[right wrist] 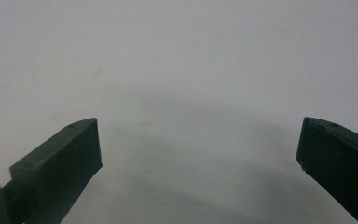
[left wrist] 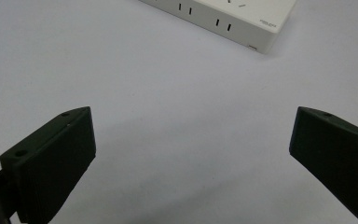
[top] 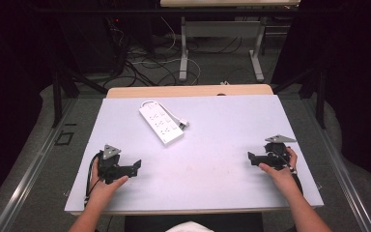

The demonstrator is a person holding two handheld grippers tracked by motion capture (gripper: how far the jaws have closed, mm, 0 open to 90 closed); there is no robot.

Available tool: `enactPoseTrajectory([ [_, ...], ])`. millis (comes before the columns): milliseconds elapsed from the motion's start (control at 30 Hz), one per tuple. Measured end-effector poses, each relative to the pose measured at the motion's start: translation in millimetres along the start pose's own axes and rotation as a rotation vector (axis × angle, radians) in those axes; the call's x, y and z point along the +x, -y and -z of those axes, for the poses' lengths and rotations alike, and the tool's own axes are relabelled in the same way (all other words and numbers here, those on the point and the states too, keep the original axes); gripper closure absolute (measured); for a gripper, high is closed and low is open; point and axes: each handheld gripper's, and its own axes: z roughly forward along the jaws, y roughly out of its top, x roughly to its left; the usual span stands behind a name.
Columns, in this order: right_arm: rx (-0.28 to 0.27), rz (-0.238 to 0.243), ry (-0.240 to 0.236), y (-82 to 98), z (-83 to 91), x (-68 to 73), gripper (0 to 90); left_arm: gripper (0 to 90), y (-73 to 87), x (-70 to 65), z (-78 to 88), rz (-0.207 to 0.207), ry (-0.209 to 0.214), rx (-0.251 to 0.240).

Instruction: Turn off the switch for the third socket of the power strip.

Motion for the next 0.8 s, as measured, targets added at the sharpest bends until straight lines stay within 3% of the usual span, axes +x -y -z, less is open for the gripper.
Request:
enactPoseTrajectory([
  [267, -0.044, 0.032, -0.074, 2.2, 15.1, 20.0, 0.0, 0.6, 0.6, -1.7, 0.8, 0.018, -0.013, -0.007],
  [800, -0.069, 0.018, -0.078, 1.2, 16.9, 18.5, 0.2, 10.8, -0.4, -13.1, 3.1, -0.012, -0.007, -0.017],
])
